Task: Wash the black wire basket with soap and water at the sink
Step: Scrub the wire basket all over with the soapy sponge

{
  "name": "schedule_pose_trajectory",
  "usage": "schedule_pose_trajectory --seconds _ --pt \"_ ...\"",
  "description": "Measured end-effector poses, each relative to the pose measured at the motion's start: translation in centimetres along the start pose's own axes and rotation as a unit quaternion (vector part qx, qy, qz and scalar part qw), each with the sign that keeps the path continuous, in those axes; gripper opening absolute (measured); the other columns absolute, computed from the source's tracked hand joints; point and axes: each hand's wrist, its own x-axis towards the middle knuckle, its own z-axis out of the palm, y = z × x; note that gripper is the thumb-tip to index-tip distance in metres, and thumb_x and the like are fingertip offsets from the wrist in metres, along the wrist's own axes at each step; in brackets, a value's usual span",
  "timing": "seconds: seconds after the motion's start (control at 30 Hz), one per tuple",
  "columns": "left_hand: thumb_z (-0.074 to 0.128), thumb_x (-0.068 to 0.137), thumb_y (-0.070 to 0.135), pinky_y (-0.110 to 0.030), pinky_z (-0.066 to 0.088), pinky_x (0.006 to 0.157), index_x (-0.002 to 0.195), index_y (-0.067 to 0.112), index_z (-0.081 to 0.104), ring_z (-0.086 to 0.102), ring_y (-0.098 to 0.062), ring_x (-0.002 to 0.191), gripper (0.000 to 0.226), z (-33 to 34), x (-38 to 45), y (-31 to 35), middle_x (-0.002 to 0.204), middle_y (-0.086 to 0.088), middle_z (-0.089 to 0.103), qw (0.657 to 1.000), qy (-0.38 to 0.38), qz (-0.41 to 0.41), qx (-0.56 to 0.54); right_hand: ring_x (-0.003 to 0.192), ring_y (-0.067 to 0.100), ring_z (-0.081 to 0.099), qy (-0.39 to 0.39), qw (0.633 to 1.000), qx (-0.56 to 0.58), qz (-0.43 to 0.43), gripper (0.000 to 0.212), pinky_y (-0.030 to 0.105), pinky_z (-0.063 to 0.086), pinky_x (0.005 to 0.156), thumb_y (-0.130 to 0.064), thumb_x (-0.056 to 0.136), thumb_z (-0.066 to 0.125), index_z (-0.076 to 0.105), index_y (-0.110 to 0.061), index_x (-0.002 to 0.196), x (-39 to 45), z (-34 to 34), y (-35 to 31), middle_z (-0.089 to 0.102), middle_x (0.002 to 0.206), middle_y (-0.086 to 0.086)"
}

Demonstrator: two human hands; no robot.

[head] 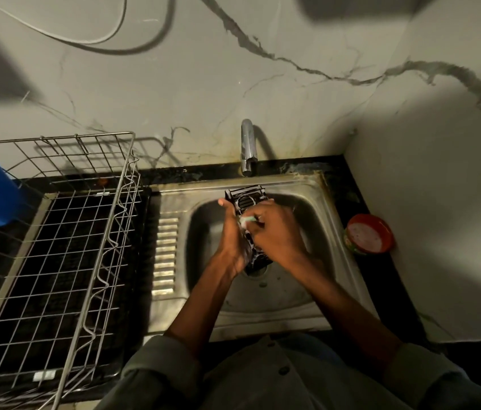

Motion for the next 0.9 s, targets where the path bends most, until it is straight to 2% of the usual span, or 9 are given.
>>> schedule_pose_trajectory --seconds 0.07,0.13,0.2,0.33,0.43,0.57,0.63,0.73,0.9 --pt "0.013 0.094 0.085 -0.040 0.062 0.086 0.115 0.015 0.077 0.076 -0.027 0.102 0.098 -0.1 0.0 0.1 0.114 -0.014 0.078 1.000 0.004 -0.009 0.002 0.088 0.006 0.067 -0.001 1.000 0.007 0.018 0.019 0.032 0.059 0.080 -0.015 0.087 0.073 0.075 -0.026 0.102 0.0 0.5 0.4 0.073 0.098 -0.009" --pt "0.015 0.098 0.080 -0.039 0.065 0.071 0.099 0.016 0.081 0.079 -0.026 0.083 0.092 0.2 -0.4 0.0 0.097 -0.014 0.080 1.000 0.012 -0.015 0.009 0.086 0.007 0.065 0.068 0.996 -0.008 0.061 0.017 0.022 0.051 0.072 -0.019 0.087 0.074 0.072 -0.026 0.103 0.8 0.1 0.4 0.073 0.096 -0.008" --pt "0.019 0.102 0.074 -0.036 0.064 0.066 0.099 0.017 0.077 0.079 -0.024 0.076 0.081 0.8 -0.6 -0.4 0.090 -0.013 0.080 0.999 -0.001 -0.017 0.028 0.083 0.010 0.065 0.108 0.992 -0.029 0.066 0.016 0.018 0.043 0.064 -0.020 0.086 0.075 0.071 -0.025 0.101 1.9 -0.3 -0.1 0.072 0.093 -0.007" --pt "0.023 0.104 0.069 -0.030 0.062 0.059 0.098 0.013 0.075 0.078 -0.023 0.073 0.077 0.4 0.0 -0.5 0.087 -0.013 0.080 1.000 0.011 -0.004 0.018 0.075 0.004 0.067 0.023 0.999 0.011 0.033 0.007 0.026 0.057 0.067 -0.021 0.082 0.076 0.073 -0.025 0.087 2.3 0.1 -0.2 0.072 0.080 -0.012" --pt "0.017 0.099 0.078 -0.038 0.064 0.077 0.118 0.008 0.075 0.075 -0.030 0.096 0.093 -0.6 0.8 0.3 0.106 -0.017 0.077 1.000 0.022 0.013 -0.003 0.080 -0.001 0.069 -0.032 0.999 0.019 0.015 0.015 0.033 0.061 0.075 -0.023 0.080 0.077 0.074 -0.031 0.092 1.0 -0.1 1.0 0.075 0.088 -0.015" --pt "0.014 0.092 0.087 -0.062 0.048 0.108 0.135 0.012 0.069 0.064 -0.042 0.123 0.102 -0.9 1.1 0.5 0.127 -0.024 0.071 0.999 0.030 0.021 -0.032 0.095 0.013 0.068 0.106 0.991 -0.058 0.059 0.018 0.026 0.051 0.078 -0.020 0.088 0.072 0.074 -0.029 0.104 0.8 -1.4 2.6 0.074 0.104 -0.008" --pt "0.014 0.091 0.088 -0.057 0.054 0.099 0.135 0.013 0.069 0.069 -0.039 0.111 0.102 -0.9 1.1 0.6 0.122 -0.023 0.072 0.997 0.037 0.027 -0.056 0.098 0.015 0.065 0.105 0.991 -0.066 0.039 0.020 0.029 0.051 0.078 -0.020 0.090 0.070 0.073 -0.029 0.108 0.2 -1.0 2.3 0.071 0.108 -0.007" --pt "0.016 0.091 0.088 -0.042 0.062 0.079 0.133 0.013 0.069 0.073 -0.032 0.091 0.101 -1.0 1.5 0.9 0.110 -0.020 0.074 0.993 0.042 0.031 -0.105 0.097 0.013 0.060 0.037 0.992 -0.072 -0.099 0.020 0.031 0.051 0.077 -0.017 0.089 0.067 0.073 -0.029 0.104 -1.3 0.5 1.8 0.065 0.104 -0.010" --pt "0.019 0.089 0.090 -0.068 0.040 0.113 0.141 0.019 0.064 0.062 -0.046 0.124 0.099 -1.3 1.7 0.8 0.130 -0.029 0.067 0.992 0.028 0.024 -0.120 0.102 0.017 0.065 0.139 0.989 -0.023 0.054 0.025 0.027 0.049 0.084 -0.012 0.089 0.069 0.071 -0.026 0.110 0.9 -0.7 4.7 0.071 0.111 -0.005"
